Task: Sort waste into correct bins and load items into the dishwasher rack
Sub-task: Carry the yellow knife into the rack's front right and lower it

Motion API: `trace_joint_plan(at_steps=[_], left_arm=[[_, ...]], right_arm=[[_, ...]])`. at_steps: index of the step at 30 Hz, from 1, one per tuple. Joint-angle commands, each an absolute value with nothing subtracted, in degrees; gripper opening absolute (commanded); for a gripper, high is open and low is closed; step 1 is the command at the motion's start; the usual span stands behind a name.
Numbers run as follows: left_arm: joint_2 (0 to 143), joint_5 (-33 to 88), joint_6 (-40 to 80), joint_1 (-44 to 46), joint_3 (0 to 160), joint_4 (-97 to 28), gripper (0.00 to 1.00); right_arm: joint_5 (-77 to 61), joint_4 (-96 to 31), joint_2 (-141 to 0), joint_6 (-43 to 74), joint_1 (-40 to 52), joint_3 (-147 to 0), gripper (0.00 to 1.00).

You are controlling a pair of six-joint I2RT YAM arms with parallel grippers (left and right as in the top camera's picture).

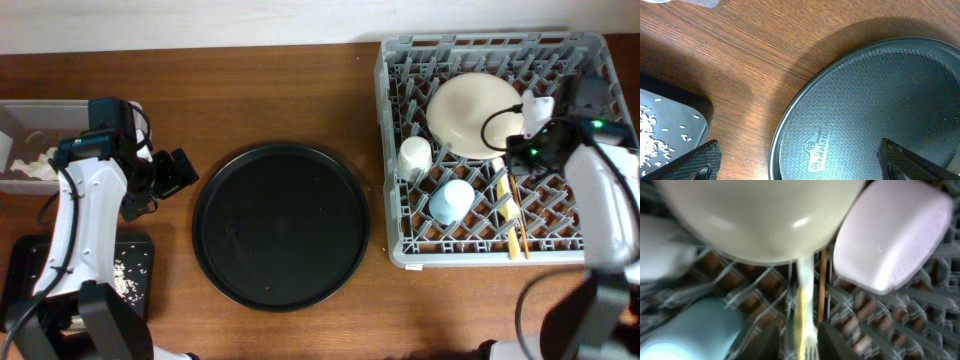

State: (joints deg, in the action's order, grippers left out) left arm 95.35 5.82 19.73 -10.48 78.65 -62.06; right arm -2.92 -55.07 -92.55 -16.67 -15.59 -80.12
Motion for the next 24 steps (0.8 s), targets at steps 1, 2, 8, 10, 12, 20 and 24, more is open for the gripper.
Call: trace_joint_plan(at_steps=[1, 2, 8, 10, 12, 20, 24], left_arm=[[94.9, 6.2, 19.9, -10.5, 79.1, -62.2, 0.99], [94.9, 6.2, 19.9, -10.5, 79.1, -62.2, 0.99], [94.9, 6.2, 19.9, -10.5, 79.1, -62.2, 0.99], [94.9, 6.2, 19.9, -10.5, 79.1, -62.2, 0.99], [94.9, 6.2, 19.9, -10.5, 79.1, -62.2, 0.99], [94.9, 6.2, 19.9, -10.5, 79.1, -62.2, 0.99], [94.9, 6.2, 19.9, -10.5, 79.1, -62.2, 0.99]], right_arm=[[-1.1, -63.0, -86.3, -10.5, -16.3, -83.1, 0.21], [-0.6, -68.6, -85.8, -3.1, -17.8, -83.1, 0.08], [-0.8, -78.3, -85.9, 22.1, -23.4, -76.2, 0.04], [-0.8, -78.2, -85.9, 29.9, -23.3, -70.5, 0.04], [1.9, -75.0, -85.9, 38.1, -23.3, -62.5, 0.04], [14.0, -66.1, -85.9, 52.6, -23.3, -54.2, 0.04], [12.2, -62.6, -85.9, 52.6, -23.3, -51.6, 0.04]])
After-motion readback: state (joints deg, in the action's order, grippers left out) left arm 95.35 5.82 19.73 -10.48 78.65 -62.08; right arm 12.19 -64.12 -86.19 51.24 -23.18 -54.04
